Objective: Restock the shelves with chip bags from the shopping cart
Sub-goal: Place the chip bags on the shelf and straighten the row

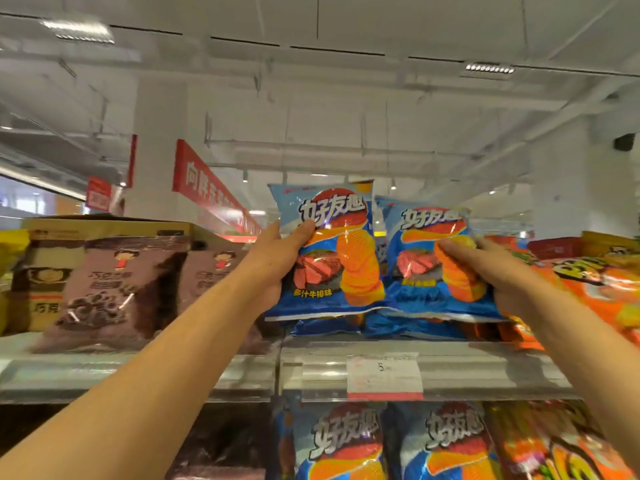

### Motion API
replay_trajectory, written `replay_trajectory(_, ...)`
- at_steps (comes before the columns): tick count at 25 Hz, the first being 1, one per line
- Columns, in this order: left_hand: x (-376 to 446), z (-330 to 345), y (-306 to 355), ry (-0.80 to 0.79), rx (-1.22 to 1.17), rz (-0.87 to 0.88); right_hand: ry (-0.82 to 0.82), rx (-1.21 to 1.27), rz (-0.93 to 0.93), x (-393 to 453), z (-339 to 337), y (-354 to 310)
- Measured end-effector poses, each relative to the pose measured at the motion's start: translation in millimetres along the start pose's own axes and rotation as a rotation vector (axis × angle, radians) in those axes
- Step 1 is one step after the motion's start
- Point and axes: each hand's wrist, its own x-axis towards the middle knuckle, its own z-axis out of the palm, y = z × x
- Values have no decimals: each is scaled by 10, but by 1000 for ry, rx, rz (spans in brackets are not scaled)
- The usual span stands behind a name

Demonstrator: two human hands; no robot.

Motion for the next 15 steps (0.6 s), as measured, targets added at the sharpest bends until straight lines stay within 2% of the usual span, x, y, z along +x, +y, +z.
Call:
replay_trajectory(3,37,88,-354,-21,130,-114,-18,-18,-8,-29,2,262)
replay_trajectory(6,24,69,-526,-20,118,-236,-72,31,10,-13,-46,286)
replay_trajectory(12,-32,116,-491,-11,229,-102,-136,-25,-56,64,-56,176)
replay_trajectory(15,-72,121,-478,-34,223,-127,-150,-38,-94,59,-61,161)
